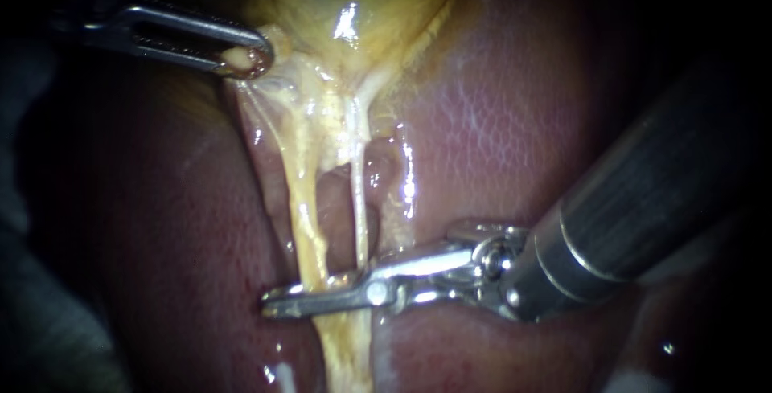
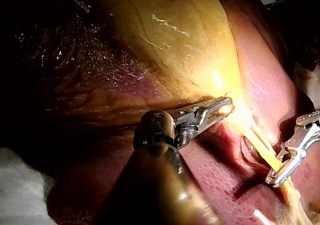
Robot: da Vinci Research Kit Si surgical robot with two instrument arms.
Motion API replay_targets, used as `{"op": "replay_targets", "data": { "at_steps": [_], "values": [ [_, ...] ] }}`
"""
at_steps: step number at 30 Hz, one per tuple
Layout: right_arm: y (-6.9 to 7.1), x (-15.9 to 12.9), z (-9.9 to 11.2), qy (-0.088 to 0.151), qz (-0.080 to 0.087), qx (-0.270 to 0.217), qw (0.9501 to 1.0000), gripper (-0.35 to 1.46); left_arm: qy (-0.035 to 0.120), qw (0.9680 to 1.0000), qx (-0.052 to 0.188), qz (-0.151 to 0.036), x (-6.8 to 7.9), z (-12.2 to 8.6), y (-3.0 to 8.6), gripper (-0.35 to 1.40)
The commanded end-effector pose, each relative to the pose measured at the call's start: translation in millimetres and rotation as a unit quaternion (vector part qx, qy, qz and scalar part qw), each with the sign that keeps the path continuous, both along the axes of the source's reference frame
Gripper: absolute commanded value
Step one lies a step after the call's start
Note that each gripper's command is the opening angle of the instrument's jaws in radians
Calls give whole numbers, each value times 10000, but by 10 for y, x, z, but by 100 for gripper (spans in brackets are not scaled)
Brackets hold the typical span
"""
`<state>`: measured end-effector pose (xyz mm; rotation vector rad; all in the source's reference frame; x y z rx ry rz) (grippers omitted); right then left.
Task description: Going back first clip left tube
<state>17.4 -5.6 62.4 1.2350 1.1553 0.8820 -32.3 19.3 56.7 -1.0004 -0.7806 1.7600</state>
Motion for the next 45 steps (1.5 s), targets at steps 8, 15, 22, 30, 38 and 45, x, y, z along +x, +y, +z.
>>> {"op": "replay_targets", "data": {
  "at_steps": [8, 15, 22, 30, 38, 45],
  "values": [
    [-1, 12, 1, 164, 11, -733, 9972, 35, -2, 10000, 1, 2, 0, 0, 0, -35],
    [2, 18, 5, -178, -92, -1725, 9848, 47, -3, 10000, 0, 3, 1, 0, 0, -35],
    [9, 13, 12, -549, -211, -2640, 9627, 50, -3, 10000, 0, 4, 1, 0, 0, -35],
    [14, -4, 9, -538, -258, -3014, 9516, 50, -4, 10000, 0, 6, 2, 0, 0, -35],
    [34, -52, -30, -500, -168, -3956, 9169, 50, -6, 10000, 0, 9, 3, 0, -1, -35],
    [59, -108, -67, -895, -432, -4447, 8902, 50, -6, 10000, 0, 9, 3, 0, 0, -35]
  ]
}}
